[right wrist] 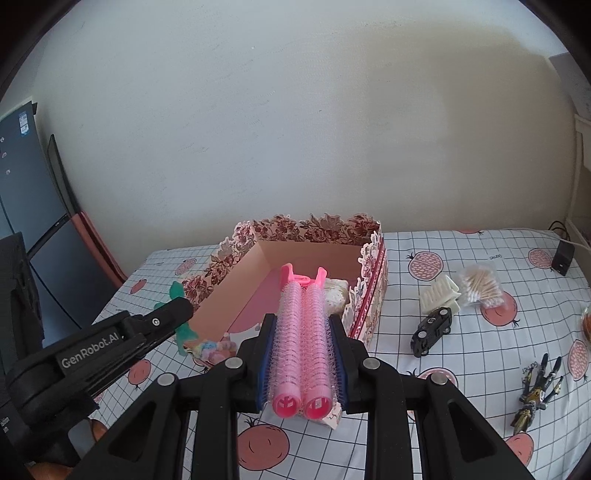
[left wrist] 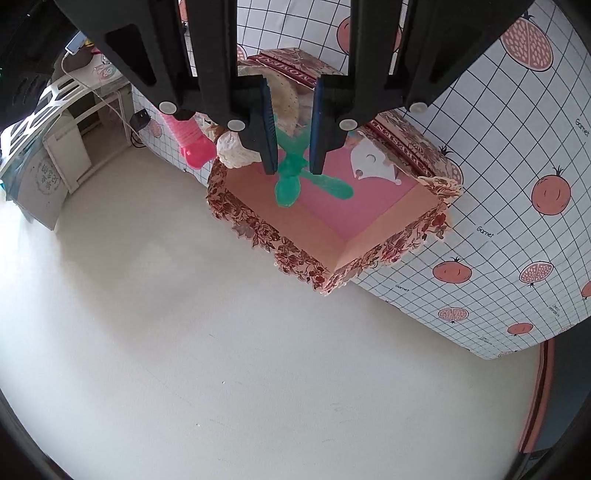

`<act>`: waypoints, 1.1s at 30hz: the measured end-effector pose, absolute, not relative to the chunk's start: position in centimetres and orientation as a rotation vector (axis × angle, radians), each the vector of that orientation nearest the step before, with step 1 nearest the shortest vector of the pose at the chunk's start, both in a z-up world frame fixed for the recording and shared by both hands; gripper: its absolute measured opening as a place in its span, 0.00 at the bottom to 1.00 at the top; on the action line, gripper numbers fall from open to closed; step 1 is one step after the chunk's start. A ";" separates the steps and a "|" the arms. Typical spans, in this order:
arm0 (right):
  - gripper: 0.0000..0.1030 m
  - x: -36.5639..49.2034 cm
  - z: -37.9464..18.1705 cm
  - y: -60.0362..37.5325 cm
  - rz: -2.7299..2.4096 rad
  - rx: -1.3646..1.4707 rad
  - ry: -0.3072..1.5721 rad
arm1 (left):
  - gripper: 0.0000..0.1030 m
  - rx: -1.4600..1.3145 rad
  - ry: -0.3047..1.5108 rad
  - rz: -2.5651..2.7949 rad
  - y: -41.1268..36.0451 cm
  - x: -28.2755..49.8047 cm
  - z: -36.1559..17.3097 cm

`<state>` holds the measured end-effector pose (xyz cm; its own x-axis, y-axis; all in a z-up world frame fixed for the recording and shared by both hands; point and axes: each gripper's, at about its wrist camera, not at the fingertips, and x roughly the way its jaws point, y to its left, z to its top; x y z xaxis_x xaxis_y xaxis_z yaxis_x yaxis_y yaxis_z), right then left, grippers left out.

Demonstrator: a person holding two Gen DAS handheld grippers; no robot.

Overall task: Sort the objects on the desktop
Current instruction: 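Lift and carry the rollers and green figure over the gift box, then open both grippers to drop the rollers and figure into the box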

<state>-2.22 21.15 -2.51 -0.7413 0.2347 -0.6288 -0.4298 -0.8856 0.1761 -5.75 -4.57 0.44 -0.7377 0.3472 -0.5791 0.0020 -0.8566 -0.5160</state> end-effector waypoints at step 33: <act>0.29 -5.1 -5.8 19.8 2.597 -0.991 0.414 | 0.17 -1.109 -0.834 2.635 -5.5 -7.5 -3.5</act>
